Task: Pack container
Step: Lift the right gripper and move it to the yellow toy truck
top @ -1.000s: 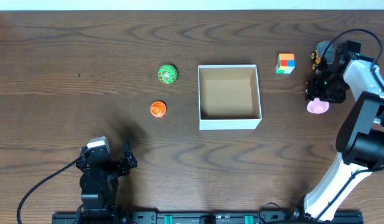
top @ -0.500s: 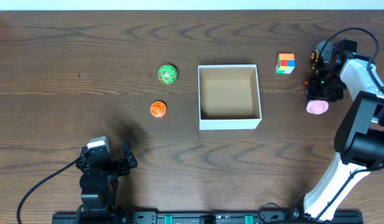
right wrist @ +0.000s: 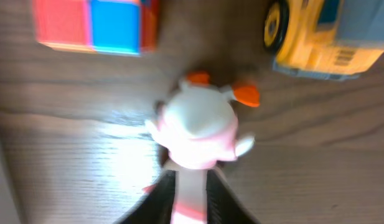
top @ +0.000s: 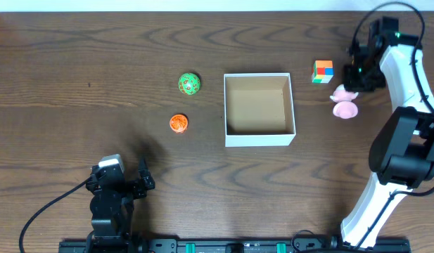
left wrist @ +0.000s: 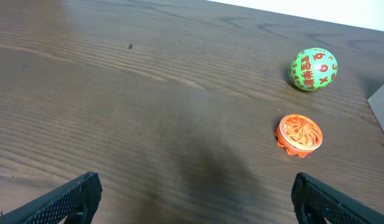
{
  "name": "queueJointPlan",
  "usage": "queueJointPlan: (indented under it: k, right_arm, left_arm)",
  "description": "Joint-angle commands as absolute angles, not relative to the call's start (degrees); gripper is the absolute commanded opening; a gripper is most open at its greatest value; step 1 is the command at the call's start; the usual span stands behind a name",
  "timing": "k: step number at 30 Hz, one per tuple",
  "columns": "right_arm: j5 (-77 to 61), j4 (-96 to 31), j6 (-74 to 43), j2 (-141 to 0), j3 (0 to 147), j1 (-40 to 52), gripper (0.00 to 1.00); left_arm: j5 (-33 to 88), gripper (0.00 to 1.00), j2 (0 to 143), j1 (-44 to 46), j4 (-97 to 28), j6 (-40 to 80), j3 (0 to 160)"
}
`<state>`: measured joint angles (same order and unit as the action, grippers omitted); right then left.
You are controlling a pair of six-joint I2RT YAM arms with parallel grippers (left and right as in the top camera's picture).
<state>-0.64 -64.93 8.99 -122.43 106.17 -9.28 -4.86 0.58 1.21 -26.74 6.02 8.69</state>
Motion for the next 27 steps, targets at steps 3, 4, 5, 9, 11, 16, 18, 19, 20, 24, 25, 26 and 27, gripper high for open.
queueJointPlan:
  k: [3,4,5,9,11,16,18,19,20,24,25,26,27]
  right_arm:
    - [-1.08,-67.16,8.58,-122.26,110.3,-6.85,0.15]
    - [-1.08,-67.07,8.58,-122.26,110.34,-6.61,0.18]
    - [-1.04,-67.0,8.58,-122.26,110.34,-6.42,0.21]
    - [1.39,-65.41,5.96,-122.26,110.34,-6.52,0.38]
    - [3.73,-63.22,3.97,-122.26,110.34,-7.03,0.47]
    - [4.56,-57.32,3.27,-122.26,110.32,-8.93,0.54]
    - [4.51,-56.29,3.27,-122.26,110.32,-9.76,0.59]
    - [4.51,-56.1,3.29,-122.28,110.32,-10.26,0.64]
    - [4.56,-55.88,3.44,-122.28,110.32,-10.66,0.69]
    - [4.29,-52.58,3.92,-122.28,110.32,-12.49,0.78]
    - [4.23,-51.46,3.92,-122.28,110.32,-12.88,0.79]
    - [4.23,-50.65,3.92,-122.28,110.32,-13.13,0.8]
    - [4.25,-49.78,3.95,-122.28,110.32,-13.32,0.8]
  left_arm:
    - [-4.93,0.98,0.3,0.93,-26.68,6.31,7.62]
    - [-4.91,0.98,0.3,0.93,-26.68,6.31,7.62]
    - [-4.91,0.98,0.3,0.93,-26.7,6.31,7.62]
    - [-4.91,0.98,0.3,0.93,-26.68,6.31,7.62]
    - [-4.93,0.98,0.3,0.93,-26.68,6.31,7.62]
    - [-4.93,0.98,0.3,0.93,-26.7,6.31,7.62]
    - [-4.91,0.98,0.3,0.93,-26.68,6.31,7.62]
    - [-4.93,0.98,0.3,0.93,-26.7,6.31,7.62]
    - [-4.91,0.98,0.3,0.93,-26.68,6.31,7.62]
    - [-4.93,0.98,0.3,0.93,-26.68,6.31,7.62]
    - [-4.93,0.98,0.3,0.93,-26.68,6.31,7.62]
    - [-4.93,0.98,0.3,0.93,-26.68,6.31,7.62]
    - [-4.91,0.98,0.3,0.93,-26.68,6.31,7.62]
